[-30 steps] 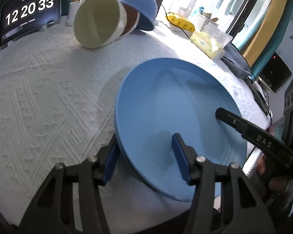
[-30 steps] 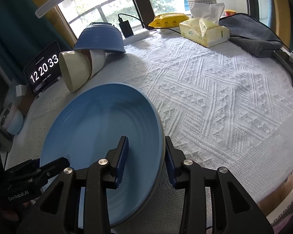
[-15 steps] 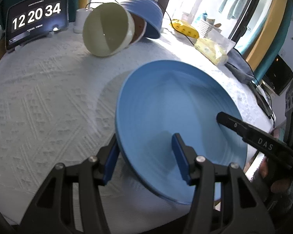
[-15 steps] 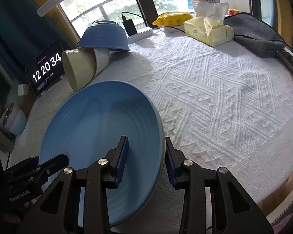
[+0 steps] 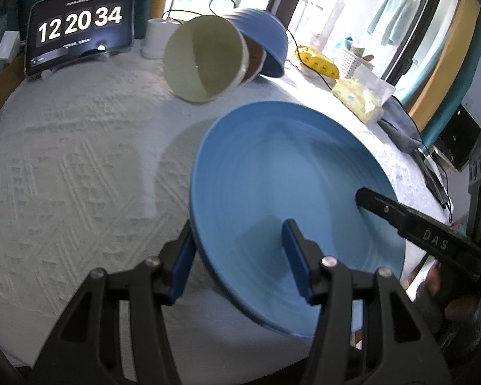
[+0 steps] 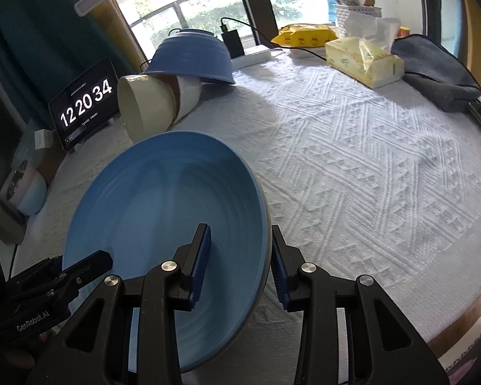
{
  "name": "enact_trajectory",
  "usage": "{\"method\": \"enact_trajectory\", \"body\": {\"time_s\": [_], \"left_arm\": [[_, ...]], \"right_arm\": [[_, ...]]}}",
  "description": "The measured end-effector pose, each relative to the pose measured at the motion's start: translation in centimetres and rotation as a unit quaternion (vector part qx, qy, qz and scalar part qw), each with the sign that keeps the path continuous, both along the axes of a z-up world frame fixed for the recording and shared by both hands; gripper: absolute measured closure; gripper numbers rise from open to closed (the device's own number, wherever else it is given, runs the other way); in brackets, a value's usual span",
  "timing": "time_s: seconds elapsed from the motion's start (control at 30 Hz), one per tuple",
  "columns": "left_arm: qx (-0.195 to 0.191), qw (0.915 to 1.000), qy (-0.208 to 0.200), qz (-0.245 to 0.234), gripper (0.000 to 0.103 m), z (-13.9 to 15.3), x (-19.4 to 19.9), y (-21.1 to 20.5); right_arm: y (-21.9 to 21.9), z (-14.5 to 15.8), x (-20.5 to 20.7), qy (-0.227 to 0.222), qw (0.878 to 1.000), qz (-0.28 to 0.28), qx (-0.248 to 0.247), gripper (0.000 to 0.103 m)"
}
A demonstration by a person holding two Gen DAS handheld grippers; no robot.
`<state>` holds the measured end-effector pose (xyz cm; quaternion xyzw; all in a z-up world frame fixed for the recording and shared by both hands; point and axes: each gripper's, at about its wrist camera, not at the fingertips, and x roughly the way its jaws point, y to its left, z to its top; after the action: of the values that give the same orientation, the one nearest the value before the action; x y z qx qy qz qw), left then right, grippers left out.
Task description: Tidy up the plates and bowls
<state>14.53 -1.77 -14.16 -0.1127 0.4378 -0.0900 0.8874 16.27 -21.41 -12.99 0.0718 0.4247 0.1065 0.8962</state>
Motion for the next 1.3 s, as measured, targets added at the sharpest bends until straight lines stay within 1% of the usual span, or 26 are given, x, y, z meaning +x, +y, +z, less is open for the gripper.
{"method": "enact_trajectory", "body": {"time_s": [0.67,1.3], "left_arm": [[-0.011,0.9988,-0.006,0.048,0.048,0.0,0.0,5.0],[-0.011,0.9955,0.001,0.094,0.048,-0.3,1.5,10.6]], "right_arm": [[5.5,0.1,1.3,0.004,0.999,0.038,-0.019,0.064],[11.6,-0.4,4.4,0.020,0.996,0.081,-0.028,0.064]]}}
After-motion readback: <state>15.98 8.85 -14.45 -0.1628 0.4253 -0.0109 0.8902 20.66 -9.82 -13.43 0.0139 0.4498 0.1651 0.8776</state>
